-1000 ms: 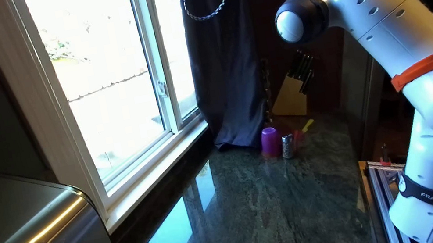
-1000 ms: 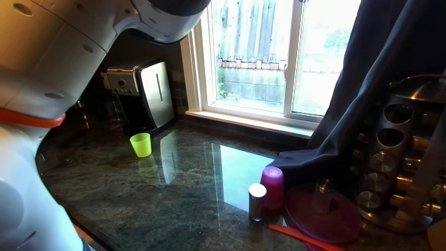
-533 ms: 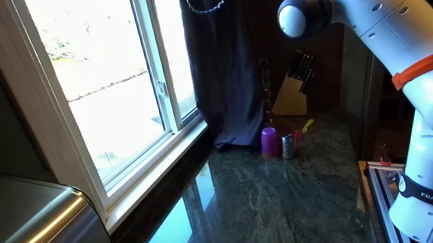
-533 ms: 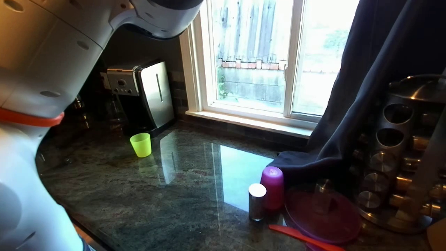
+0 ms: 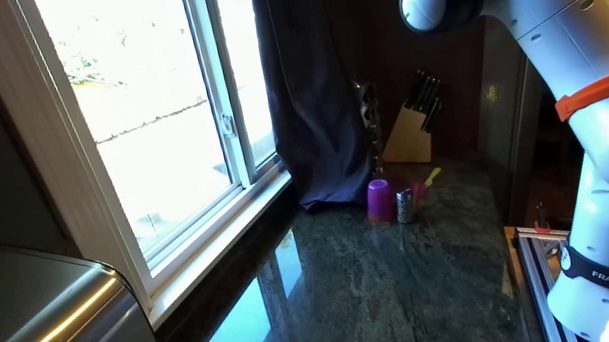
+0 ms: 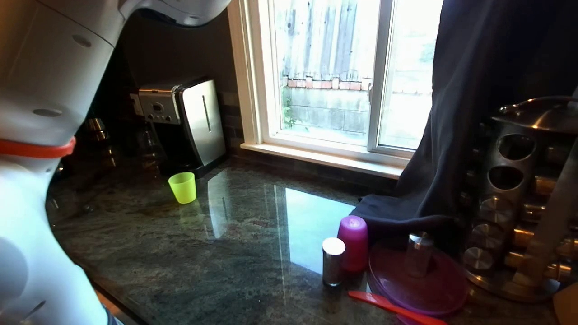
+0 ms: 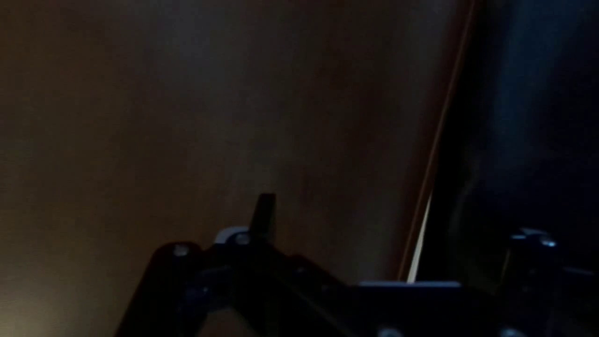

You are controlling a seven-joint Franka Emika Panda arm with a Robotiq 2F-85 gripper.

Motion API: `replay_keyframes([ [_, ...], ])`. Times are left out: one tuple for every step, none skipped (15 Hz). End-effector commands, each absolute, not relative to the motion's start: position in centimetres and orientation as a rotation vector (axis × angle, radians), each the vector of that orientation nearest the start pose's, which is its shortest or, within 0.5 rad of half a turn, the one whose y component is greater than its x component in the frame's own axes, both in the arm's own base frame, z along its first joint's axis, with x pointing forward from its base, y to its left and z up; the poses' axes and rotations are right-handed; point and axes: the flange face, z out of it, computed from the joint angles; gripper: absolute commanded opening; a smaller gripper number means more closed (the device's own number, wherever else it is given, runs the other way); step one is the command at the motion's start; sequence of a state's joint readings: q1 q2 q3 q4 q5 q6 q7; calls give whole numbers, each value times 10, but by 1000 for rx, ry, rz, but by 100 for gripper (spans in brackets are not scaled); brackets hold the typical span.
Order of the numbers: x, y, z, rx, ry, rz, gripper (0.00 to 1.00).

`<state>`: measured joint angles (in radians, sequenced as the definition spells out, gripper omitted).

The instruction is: Pull the curtain to the right

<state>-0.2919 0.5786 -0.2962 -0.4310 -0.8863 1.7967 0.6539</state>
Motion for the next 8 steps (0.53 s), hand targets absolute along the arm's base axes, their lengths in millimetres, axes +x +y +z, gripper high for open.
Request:
replay_keyframes([
  [547,-296,858,1763,-1209,911,100],
  [547,-293,856,1818,-1211,901,100],
  [548,-289,854,1871,-1211,885,100],
  [549,-283,849,1921,-1208,843,100],
  [547,-277,848,1973,-1192,809,100],
  [545,-273,848,2025,-1175,780,100],
  [542,-268,847,2073,-1155,744,100],
  [540,-266,845,2122,-1135,709,100],
])
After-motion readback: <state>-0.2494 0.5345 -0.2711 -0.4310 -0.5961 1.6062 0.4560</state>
